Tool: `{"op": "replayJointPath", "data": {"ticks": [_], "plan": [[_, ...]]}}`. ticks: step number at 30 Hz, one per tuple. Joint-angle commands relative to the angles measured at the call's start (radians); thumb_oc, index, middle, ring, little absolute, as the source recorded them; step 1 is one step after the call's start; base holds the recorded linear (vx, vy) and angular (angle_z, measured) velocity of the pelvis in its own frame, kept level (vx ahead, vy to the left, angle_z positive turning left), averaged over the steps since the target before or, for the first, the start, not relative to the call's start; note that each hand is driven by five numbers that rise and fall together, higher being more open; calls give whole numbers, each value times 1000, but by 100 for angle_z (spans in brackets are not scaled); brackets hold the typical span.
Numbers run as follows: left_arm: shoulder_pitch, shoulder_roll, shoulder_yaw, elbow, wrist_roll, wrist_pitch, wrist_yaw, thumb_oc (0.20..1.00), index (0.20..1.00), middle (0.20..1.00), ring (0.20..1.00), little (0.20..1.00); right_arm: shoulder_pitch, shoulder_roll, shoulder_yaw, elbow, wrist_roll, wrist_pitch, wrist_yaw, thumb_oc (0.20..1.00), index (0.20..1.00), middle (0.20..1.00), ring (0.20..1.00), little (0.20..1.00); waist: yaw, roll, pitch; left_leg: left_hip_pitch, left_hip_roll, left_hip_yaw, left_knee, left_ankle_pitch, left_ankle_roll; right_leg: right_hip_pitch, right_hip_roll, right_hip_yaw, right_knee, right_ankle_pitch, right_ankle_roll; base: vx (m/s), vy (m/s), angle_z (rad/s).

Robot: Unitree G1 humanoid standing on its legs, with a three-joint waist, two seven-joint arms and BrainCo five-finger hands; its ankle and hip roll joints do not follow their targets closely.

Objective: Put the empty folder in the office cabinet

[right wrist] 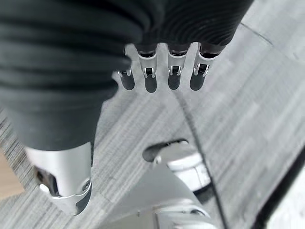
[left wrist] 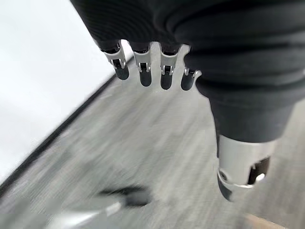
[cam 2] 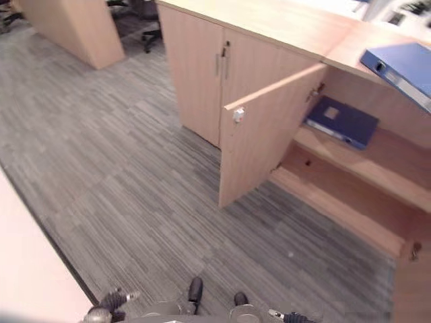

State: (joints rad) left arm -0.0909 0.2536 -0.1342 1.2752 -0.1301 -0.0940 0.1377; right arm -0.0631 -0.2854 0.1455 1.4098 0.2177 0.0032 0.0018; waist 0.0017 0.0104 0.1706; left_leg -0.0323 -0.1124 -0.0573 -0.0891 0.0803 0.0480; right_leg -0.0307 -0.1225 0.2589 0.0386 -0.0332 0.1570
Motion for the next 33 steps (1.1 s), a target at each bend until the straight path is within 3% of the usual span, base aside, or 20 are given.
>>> {"op": "replayJointPath", "data": {"ticks": [1,2,4,8,12,15,17,19,20,21,23,25,28,31,33], "plan": [[55,34,28,14,26,-5,-1,1000,1000,1000,1000,1000,-24,-32,10,-15,26,-10,-7,1000,1000,1000,1000,1000,50,-18,-13,-24,52,-20,50,-66,-45,-82,-41,-204,-62,169,10,-133,202,-166],[66,36,45,22,24,1,-8,1000,1000,1000,1000,1000,-28,-27,23,-22,7,-14,-8,1000,1000,1000,1000,1000,72,-13,-17,-17,74,41,42,-66,-53,-73,-75,-415,-38,147,-4,-126,146,-137],[75,36,59,26,18,6,-21,1000,1000,1000,1000,1000,-29,-24,39,-24,-8,-16,-4,1000,1000,1000,1000,1000,85,-19,-25,-10,82,99,25,-62,-56,-47,-81,-527,-22,129,-6,-86,131,-141],[73,31,47,28,26,9,-39,1000,1000,1000,1000,1000,-36,-16,62,-32,-10,-23,-4,1000,1000,1000,1000,1000,74,-45,-38,23,69,166,2,-72,-49,-43,-9,-512,-45,127,-15,50,64,-81],[38,22,-2,2,40,9,-57,1000,1000,1000,1000,1000,-41,-18,66,-31,-9,-22,-6,1000,1000,1000,1000,1000,33,-52,-28,60,52,156,2,-103,-35,-124,91,-495,-50,151,-28,164,26,-37],[6,12,-65,-41,76,3,-71,1000,1000,1000,1000,1000,-32,-21,71,-26,-14,-23,-11,1000,1000,1000,1000,1000,15,-65,-34,88,31,144,2,-126,-27,-80,113,-495,-106,163,-38,208,-21,16],[-7,9,-102,-94,93,-1,-81,1000,1000,1000,1000,1000,-25,-22,74,-19,-26,-21,-12,1000,1000,1000,1000,1000,10,-71,-45,110,40,146,2,-150,-32,-66,118,-490,-113,164,-37,246,-85,10],[-13,15,-122,-165,81,-5,-94,1000,1000,1000,1000,1000,-18,-25,66,-13,-28,-21,-13,1000,1000,1000,1000,1000,5,-85,-48,118,66,156,85,-206,-51,-46,113,-498,-113,161,-39,243,-186,8],[-9,20,-131,-232,60,-4,-101,1000,1000,1000,1000,1000,-25,-25,61,-10,-16,-18,-16,1000,1000,1000,1000,1000,10,-107,-32,64,105,186,265,-257,-75,-8,100,-515,-112,149,-46,203,-282,37],[-3,18,-129,-247,52,-4,-103,1000,1000,1000,1000,1000,-30,-27,61,-9,-11,-14,-16,1000,1000,1000,1000,1000,18,-116,-18,15,118,192,384,-258,-79,10,91,-520,-113,143,-52,170,-272,63],[10,13,-120,-256,32,-1,-100,1000,1000,1000,1000,1000,-36,-38,62,-13,-13,-11,-17,1000,1000,1000,1000,1000,38,-122,7,-92,126,181,571,-206,-78,44,80,-524,-117,126,-72,71,-108,44],[24,10,-110,-257,24,0,-93,1000,1000,1000,1000,1000,-40,-46,68,-24,-14,-10,-15,1000,1000,1000,1000,1000,57,-123,13,-178,126,179,608,-173,-67,64,71,-518,-118,109,-80,123,-33,-7],[49,13,-90,-260,22,3,-94,1000,1000,1000,1000,1000,-47,-52,85,-44,-23,-12,-11,1000,1000,1000,1000,1000,92,-118,5,-204,134,167,458,-149,-66,87,60,-498,-124,91,-70,214,59,7],[59,11,-84,-250,13,3,-92,1000,1000,1000,1000,1000,-46,-57,99,-59,-40,-18,-14,1000,1000,1000,1000,1000,120,-83,-3,-204,165,127,193,16,-113,124,75,-483,-126,56,-64,240,111,-21],[55,9,-87,-242,12,1,-92,1000,1000,1000,1000,1000,-39,-58,101,-69,-43,-20,-14,1000,1000,1000,1000,1000,125,-66,1,-218,190,139,83,63,-132,151,74,-476,-126,31,-63,227,108,-7]]}}
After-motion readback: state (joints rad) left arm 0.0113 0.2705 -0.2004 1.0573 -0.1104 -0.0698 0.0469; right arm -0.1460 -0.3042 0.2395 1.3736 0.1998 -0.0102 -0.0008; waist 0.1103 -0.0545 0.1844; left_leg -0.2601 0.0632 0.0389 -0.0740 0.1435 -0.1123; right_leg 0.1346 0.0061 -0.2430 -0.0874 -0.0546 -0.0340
